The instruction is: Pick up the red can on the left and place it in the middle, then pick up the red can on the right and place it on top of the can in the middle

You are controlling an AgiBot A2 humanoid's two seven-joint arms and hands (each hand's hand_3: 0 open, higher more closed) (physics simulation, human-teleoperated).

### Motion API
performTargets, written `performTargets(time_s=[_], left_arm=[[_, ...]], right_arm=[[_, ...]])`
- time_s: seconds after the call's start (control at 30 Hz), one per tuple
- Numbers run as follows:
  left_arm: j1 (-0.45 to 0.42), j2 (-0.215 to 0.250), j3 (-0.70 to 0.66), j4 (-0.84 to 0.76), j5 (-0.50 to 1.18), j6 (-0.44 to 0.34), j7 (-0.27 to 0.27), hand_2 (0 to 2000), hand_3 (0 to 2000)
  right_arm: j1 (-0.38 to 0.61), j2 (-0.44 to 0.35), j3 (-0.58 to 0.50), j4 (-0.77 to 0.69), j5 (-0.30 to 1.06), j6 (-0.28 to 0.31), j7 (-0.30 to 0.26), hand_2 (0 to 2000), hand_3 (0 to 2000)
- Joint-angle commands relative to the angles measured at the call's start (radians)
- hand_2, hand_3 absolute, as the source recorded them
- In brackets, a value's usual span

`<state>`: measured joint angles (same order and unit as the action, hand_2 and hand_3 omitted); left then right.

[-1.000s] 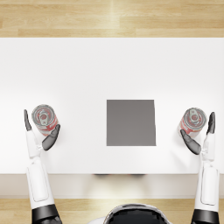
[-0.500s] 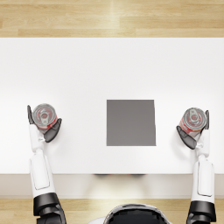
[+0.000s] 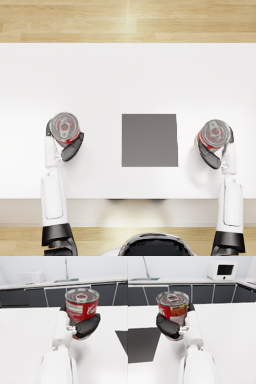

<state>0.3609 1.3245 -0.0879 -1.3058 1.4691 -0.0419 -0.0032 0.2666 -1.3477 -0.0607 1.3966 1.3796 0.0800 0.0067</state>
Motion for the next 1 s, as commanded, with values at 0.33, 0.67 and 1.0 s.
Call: performTargets(time_s=[0.33, 0.67, 1.0], left_arm=[[0.130, 0.099, 0.425, -0.116, 0.000, -0.009, -0.001, 2000, 1520], [0.215, 0.184, 0.598, 0.097, 0.000, -0.006, -0.001, 2000, 1520], [0.269, 0.244, 0.618, 0.422, 0.000, -0.019, -0.287, 2000, 1520]], right_arm=[[0.084, -0.026, 0.113, 0.212, 0.000, 0.002, 0.003, 2000, 1520], [0.108, -0.049, 0.140, 0.230, 0.000, -0.002, 0.004, 2000, 1520], [0.173, -0.085, 0.231, 0.249, 0.001, -0.019, -0.003, 2000, 1520]])
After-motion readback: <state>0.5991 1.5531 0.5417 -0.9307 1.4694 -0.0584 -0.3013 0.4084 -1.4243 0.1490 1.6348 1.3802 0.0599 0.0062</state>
